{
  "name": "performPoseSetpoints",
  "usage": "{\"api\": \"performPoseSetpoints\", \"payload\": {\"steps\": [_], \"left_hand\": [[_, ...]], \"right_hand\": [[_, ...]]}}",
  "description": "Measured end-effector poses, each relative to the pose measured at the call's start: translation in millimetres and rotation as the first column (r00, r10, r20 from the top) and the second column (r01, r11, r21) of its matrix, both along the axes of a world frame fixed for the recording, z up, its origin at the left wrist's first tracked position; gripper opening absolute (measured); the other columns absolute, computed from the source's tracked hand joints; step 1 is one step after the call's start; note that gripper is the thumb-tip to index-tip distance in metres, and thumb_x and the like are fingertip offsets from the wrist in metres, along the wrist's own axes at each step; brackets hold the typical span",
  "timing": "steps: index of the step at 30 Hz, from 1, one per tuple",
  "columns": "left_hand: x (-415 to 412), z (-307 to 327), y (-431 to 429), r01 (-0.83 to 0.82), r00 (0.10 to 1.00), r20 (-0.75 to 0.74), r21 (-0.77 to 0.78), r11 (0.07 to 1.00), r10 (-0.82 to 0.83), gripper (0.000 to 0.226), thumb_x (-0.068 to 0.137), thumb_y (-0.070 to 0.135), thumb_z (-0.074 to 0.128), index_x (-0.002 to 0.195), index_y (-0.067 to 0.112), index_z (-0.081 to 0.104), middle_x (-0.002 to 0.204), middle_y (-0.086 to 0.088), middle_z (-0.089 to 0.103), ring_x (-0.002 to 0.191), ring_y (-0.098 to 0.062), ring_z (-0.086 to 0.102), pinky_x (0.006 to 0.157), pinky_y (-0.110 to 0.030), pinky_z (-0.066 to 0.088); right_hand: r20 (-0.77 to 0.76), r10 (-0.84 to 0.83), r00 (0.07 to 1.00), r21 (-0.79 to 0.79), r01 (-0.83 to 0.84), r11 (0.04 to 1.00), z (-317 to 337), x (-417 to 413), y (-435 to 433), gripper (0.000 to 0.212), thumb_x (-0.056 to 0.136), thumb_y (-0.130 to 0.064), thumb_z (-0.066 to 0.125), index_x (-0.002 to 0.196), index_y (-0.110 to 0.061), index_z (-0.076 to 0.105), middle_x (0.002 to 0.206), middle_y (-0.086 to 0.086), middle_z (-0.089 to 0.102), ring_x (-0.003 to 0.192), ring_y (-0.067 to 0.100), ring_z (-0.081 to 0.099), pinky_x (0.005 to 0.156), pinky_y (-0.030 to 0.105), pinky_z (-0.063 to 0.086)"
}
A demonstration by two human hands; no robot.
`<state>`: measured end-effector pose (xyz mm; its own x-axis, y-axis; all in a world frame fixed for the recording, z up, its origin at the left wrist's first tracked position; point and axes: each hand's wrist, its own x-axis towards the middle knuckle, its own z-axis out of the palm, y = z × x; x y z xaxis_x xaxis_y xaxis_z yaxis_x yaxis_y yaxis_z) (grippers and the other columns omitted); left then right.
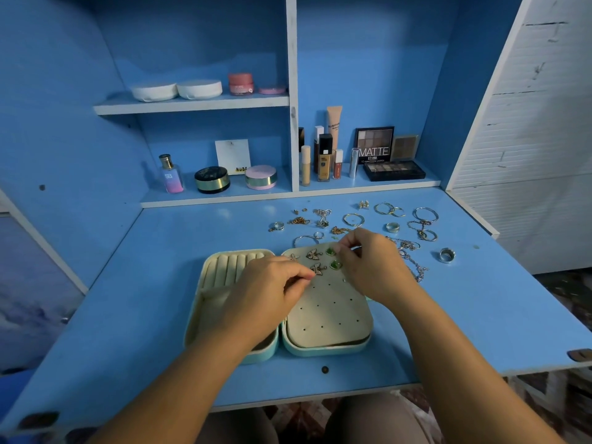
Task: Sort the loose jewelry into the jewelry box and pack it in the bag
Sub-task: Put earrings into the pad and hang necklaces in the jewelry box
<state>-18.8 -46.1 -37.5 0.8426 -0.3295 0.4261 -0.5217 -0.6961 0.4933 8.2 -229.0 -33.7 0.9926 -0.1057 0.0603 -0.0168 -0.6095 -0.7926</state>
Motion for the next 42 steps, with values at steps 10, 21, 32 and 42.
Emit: {"api": "performPoseSetpoints", "payload": {"steps": [10, 21, 32, 42], "left_hand": [[4.9, 2.9, -5.9, 0.012, 1.0, 0.003, 0.103, 0.995, -0.012, 0.011, 0.085, 0.015, 0.069, 0.093, 0.016, 0.076, 0.085, 0.004, 0.07, 0.079, -0.006, 0.056, 0.072, -0.015, 0.045], [13.7, 2.8, 0.8, 0.194, 0.948, 0.188, 0.302, 0.933, -0.258, 0.017, 0.074, 0.004, 0.081, 0.085, 0.014, 0.072, 0.078, 0.004, 0.07, 0.074, -0.016, 0.06, 0.066, -0.024, 0.05], [4.7, 6.6, 11.4, 0.165, 0.986, 0.003, 0.213, 0.963, -0.169, 0.022, 0.092, 0.019, 0.064, 0.112, 0.024, 0.071, 0.101, 0.015, 0.07, 0.089, 0.008, 0.052, 0.084, -0.009, 0.039], [-26.1, -1.7, 24.7, 0.069, 0.973, -0.225, 0.081, 0.994, -0.049, 0.088, 0.063, 0.089, 0.051, 0.135, 0.039, 0.05, 0.127, 0.034, 0.042, 0.119, 0.015, 0.038, 0.096, -0.013, 0.038]], "right_hand": [[0.022, -0.006, 1.0, 0.027, 0.006, 1.0, -2.5, -1.2, -0.3, 0.014, 0.094, -0.024, 0.056, 0.082, -0.019, 0.057, 0.065, -0.013, 0.06, 0.04, -0.005, 0.052, 0.036, 0.008, 0.032], [0.014, -0.007, 1.0, 0.059, 0.007, 0.998, -2.7, -1.3, -2.2, 0.012, 0.094, -0.026, 0.055, 0.083, -0.019, 0.058, 0.067, -0.009, 0.061, 0.039, -0.005, 0.05, 0.035, 0.009, 0.032], [0.051, -0.038, 0.998, 0.081, 0.034, 0.996, 1.1, -2.1, -2.0, 0.011, 0.093, -0.029, 0.056, 0.086, -0.022, 0.06, 0.07, -0.01, 0.058, 0.046, 0.001, 0.05, 0.04, 0.011, 0.032], [0.117, -0.088, 0.989, 0.574, 0.005, 0.819, 16.6, -13.2, 10.7, 0.014, 0.094, -0.023, 0.057, 0.087, -0.011, 0.06, 0.083, 0.009, 0.071, 0.07, 0.015, 0.063, 0.072, 0.037, 0.055]]}}
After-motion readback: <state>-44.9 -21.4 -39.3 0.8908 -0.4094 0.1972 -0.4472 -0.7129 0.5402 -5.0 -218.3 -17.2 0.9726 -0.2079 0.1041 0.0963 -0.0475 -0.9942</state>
